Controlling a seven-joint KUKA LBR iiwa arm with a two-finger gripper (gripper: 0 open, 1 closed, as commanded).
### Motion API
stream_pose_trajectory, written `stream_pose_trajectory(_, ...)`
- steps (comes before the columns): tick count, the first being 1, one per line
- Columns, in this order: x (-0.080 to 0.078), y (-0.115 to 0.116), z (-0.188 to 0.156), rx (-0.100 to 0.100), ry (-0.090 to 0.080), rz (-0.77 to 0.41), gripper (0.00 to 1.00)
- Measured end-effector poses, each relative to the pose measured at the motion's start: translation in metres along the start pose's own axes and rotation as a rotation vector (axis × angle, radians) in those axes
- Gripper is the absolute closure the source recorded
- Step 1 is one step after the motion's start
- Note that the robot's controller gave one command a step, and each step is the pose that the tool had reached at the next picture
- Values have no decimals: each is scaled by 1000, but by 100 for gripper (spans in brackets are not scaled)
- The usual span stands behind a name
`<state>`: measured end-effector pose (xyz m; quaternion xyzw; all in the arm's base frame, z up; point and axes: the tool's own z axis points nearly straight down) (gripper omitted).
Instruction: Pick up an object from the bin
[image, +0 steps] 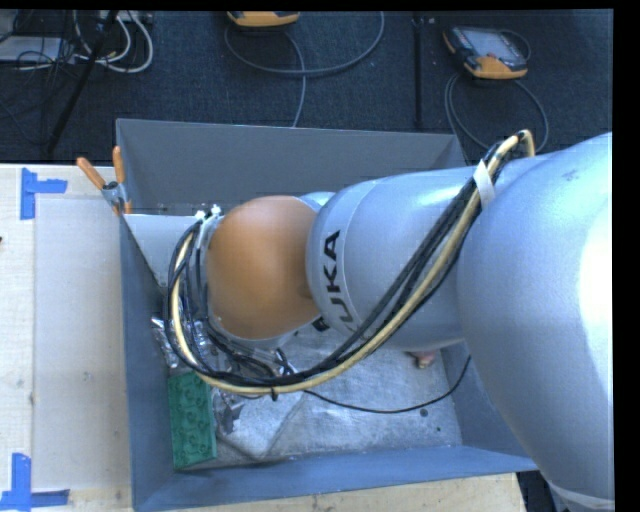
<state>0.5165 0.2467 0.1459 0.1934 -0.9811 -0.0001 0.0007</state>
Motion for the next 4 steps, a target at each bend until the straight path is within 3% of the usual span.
stream_pose_trajectory(1, 19, 0, 70, 8, -22, -686, 0)
stream_pose_trajectory(2, 17, 4, 70, 9, -14, -638, 0)
stream_pose_trajectory(3, 15, 7, 68, 6, -26, -636, 100)
stream_pose_trajectory(4, 10, -13, -119, 3, -10, -539, 100)
